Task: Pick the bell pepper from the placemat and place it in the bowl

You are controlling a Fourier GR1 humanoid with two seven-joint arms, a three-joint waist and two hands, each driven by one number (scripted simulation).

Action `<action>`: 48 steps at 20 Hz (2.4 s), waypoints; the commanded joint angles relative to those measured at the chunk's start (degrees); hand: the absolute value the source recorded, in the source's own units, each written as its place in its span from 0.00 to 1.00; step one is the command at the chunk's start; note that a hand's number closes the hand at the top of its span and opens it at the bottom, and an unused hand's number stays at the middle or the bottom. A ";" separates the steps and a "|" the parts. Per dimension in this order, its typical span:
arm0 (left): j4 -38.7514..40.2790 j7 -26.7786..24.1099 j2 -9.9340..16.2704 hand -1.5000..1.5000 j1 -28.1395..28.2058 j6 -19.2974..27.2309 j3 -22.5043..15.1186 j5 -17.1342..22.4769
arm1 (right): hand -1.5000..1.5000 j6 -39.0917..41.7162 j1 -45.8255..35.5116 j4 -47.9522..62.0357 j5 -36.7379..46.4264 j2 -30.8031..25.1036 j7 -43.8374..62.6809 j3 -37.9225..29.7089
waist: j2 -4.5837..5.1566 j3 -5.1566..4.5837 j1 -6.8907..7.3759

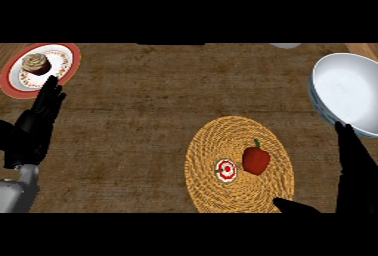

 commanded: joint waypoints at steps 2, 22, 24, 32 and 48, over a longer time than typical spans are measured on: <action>-1.17 -0.93 0.48 0.50 1.98 -1.34 0.40 0.04 | 0.00 14.37 -7.19 5.32 -4.81 4.79 10.45 -1.96 | -0.06 0.00 1.14; -1.48 0.56 -2.99 0.50 1.34 1.03 -0.27 -3.17 | 0.00 27.39 -15.82 30.19 -19.23 7.49 9.15 -14.49 | -0.34 0.15 -0.45; 1.56 -0.88 -2.10 0.50 0.52 -1.32 1.50 -2.32 | 0.00 28.49 -19.09 29.06 -17.12 5.96 8.93 -14.76 | -0.28 0.12 -0.75; -0.56 -1.23 -3.21 0.50 2.53 -2.78 3.81 -2.48 | 0.00 23.05 -19.70 35.64 -12.00 8.72 6.97 -11.70 | -0.28 0.18 -0.36; -1.91 -1.31 -5.70 0.50 5.28 -5.63 6.57 -6.21 | 0.00 14.01 -12.60 41.34 -10.55 6.78 -0.40 -10.46 | -0.31 0.20 -0.62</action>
